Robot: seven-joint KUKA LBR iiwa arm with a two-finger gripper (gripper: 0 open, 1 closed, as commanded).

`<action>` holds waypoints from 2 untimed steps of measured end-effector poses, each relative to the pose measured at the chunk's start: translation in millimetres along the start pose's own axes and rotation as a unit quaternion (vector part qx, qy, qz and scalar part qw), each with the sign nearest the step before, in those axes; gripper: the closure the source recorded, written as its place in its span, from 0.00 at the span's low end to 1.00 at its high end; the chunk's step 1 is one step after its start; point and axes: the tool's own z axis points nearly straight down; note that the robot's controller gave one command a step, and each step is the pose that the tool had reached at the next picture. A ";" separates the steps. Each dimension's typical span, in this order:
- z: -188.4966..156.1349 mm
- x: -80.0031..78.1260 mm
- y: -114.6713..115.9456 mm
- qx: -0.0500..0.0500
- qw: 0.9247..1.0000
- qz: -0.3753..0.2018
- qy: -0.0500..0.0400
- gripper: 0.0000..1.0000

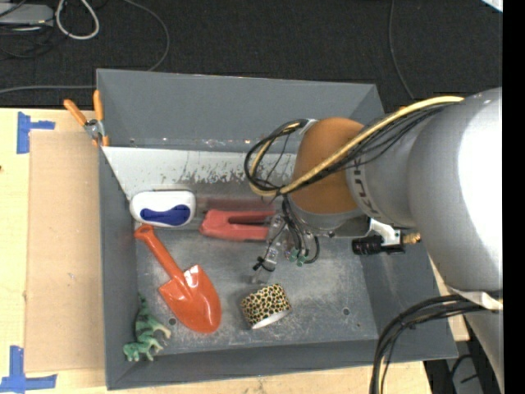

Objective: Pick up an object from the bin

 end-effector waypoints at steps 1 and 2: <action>0.0 71.2 20.3 0.001 0.991 -0.131 0.001 1.00; -0.1 71.1 20.3 0.001 0.991 -0.132 0.001 1.00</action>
Offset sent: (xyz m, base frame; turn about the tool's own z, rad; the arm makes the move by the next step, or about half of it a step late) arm 0.0000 0.0000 0.0000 0.0000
